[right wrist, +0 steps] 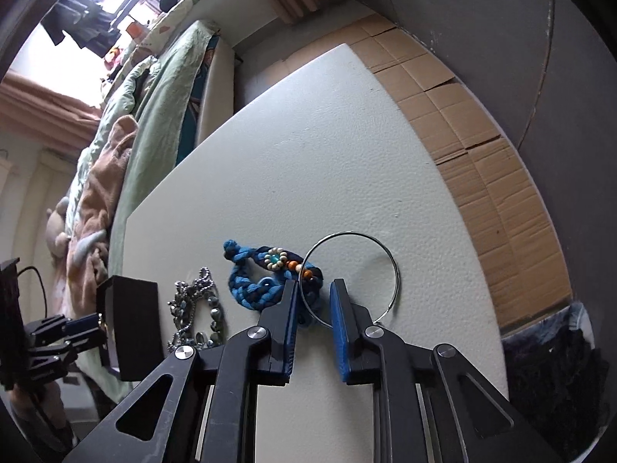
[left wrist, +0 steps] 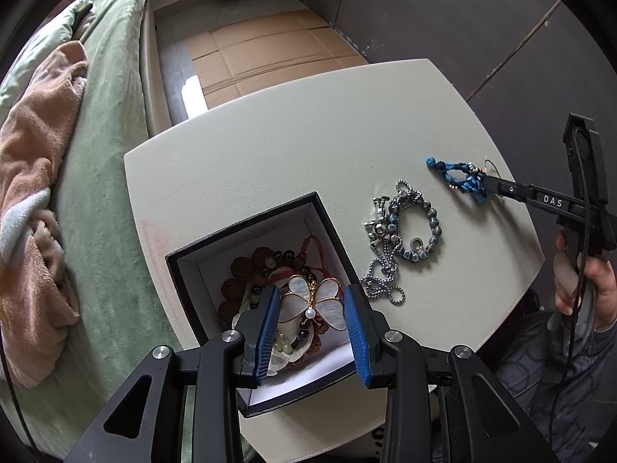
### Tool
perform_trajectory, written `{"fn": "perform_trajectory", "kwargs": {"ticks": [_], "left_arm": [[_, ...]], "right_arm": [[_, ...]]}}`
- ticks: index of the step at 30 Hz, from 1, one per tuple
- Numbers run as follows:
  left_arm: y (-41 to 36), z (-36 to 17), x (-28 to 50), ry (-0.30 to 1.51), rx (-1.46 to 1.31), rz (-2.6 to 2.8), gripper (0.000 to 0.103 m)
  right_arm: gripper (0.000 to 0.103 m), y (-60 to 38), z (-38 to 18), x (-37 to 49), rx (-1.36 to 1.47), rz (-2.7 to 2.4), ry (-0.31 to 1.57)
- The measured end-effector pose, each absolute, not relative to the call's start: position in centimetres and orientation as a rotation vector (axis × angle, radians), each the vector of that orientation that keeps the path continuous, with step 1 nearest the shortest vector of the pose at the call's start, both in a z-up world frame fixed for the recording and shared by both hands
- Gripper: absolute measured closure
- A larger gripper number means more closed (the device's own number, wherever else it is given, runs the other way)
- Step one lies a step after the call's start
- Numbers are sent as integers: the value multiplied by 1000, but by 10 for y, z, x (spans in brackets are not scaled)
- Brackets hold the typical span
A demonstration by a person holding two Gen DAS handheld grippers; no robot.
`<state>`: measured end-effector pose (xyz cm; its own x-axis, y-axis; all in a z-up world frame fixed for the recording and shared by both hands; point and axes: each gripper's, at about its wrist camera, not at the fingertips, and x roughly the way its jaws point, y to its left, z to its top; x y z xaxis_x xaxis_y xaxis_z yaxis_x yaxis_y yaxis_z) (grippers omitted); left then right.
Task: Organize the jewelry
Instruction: 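Close the right tool on the silver hoop beside the blue braided bracelet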
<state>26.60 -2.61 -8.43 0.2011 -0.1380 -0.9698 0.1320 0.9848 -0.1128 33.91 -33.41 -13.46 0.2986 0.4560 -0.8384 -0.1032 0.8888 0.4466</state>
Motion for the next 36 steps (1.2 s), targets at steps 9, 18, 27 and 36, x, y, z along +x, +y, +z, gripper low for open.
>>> {"fn": "perform_trajectory", "kwargs": {"ticks": [9, 18, 27, 36], "left_arm": [[-25, -90, 266, 1370, -11, -181, 67], [-24, -90, 266, 1368, -23, -181, 67], [-17, -92, 270, 1366, -24, -138, 67], [3, -83, 264, 1374, -96, -144, 55]], "right_arm": [[95, -343, -116, 330, 391, 405, 1152], [82, -319, -103, 319, 134, 338, 1154], [50, -301, -94, 306, -191, 287, 1058], [59, -286, -111, 313, -407, 243, 1070]]}}
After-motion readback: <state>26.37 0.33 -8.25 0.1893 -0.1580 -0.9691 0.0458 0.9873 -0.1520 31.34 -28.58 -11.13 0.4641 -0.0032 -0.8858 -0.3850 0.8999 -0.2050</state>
